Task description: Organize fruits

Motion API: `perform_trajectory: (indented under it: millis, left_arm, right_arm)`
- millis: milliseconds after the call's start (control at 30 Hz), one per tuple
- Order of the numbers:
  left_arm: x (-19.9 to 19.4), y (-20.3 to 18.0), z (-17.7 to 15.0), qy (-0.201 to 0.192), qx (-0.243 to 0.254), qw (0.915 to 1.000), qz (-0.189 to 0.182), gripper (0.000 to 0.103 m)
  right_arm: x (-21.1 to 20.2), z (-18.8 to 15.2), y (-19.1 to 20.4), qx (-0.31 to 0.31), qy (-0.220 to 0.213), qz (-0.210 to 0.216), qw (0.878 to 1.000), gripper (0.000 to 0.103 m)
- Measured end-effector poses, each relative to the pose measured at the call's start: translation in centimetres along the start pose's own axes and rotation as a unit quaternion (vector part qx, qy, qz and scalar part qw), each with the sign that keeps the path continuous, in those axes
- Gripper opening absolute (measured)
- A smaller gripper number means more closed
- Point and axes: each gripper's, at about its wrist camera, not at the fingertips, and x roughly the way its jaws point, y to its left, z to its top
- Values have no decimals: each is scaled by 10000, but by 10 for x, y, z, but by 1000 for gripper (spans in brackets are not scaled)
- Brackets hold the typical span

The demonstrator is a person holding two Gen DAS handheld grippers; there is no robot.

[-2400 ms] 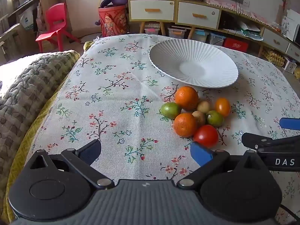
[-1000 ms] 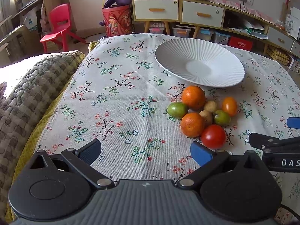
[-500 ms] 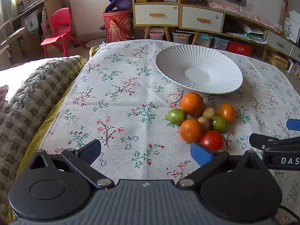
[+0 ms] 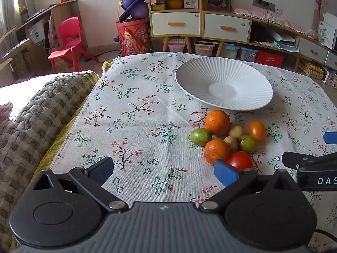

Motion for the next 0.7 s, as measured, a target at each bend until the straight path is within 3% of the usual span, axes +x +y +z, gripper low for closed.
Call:
perform_trajectory:
  millis: [167, 700]
  left_arm:
    - [-1, 0, 0, -11, 45, 9999, -94, 92]
    - [2, 4, 1, 223, -7, 9993, -301, 92]
  right_arm:
    - [0, 3, -2, 115, 81, 288, 9995, 102]
    - [-1, 4, -4, 185, 42, 396, 9990, 102]
